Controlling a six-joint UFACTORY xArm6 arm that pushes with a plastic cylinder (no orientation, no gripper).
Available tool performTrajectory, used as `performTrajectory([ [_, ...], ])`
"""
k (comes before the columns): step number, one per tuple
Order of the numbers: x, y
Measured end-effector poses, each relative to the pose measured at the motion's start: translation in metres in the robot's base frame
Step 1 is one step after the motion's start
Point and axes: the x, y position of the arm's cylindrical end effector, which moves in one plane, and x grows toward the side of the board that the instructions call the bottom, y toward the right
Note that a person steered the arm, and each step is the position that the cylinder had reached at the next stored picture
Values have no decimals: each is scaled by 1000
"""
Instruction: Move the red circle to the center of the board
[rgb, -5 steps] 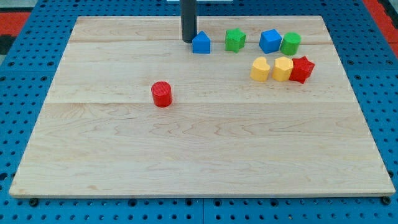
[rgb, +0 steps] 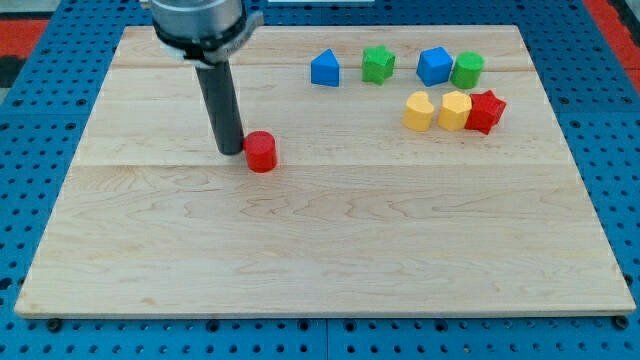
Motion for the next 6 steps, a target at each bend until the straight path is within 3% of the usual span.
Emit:
performTrajectory([
  [2,23,16],
  [6,-26,44],
])
